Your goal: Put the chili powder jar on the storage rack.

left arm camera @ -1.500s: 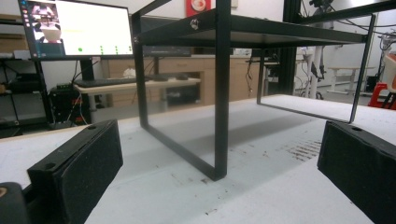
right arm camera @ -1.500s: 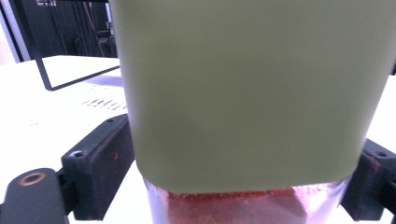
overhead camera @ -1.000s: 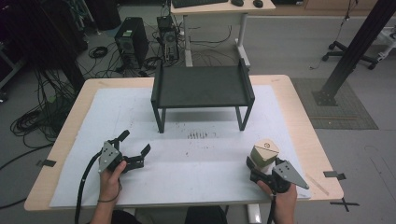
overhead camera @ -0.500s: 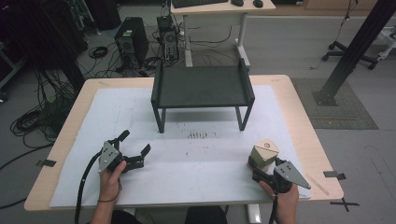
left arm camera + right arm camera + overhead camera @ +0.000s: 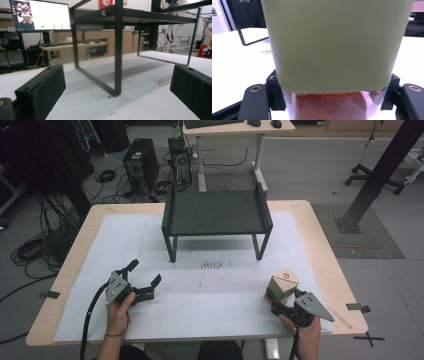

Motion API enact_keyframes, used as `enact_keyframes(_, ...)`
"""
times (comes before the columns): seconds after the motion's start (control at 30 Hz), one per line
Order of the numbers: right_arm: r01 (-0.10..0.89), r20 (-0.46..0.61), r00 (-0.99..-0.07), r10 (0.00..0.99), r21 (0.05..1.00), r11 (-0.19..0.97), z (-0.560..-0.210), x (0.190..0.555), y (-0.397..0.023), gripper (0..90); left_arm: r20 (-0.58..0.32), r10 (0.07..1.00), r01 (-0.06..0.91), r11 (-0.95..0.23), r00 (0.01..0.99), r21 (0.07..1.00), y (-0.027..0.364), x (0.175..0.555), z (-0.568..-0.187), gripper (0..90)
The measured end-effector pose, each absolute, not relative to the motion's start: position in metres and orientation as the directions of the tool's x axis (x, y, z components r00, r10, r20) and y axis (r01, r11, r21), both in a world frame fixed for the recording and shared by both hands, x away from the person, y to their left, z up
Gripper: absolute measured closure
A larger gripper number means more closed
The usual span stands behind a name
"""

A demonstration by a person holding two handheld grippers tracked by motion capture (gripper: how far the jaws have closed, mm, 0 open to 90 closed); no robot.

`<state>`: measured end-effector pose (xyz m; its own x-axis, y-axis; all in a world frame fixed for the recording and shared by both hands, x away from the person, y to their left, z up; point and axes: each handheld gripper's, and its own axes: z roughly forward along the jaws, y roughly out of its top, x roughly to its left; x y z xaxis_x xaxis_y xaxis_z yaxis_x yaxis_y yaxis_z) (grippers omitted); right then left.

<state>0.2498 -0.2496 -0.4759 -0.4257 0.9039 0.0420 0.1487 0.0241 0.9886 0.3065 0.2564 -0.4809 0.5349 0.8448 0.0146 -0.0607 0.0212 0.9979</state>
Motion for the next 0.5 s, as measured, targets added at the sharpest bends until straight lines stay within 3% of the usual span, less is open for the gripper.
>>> enact_keyframes(0.5, 0.145, 0.038, -0.423, 0.906, 0.989, 0.026, -0.4763, 0.2494, -0.2493, 30.0, 0.018, 0.848, -0.062, 0.018, 0.530, 0.998, 0.2561, 0.3064, -0.4809, 0.4)
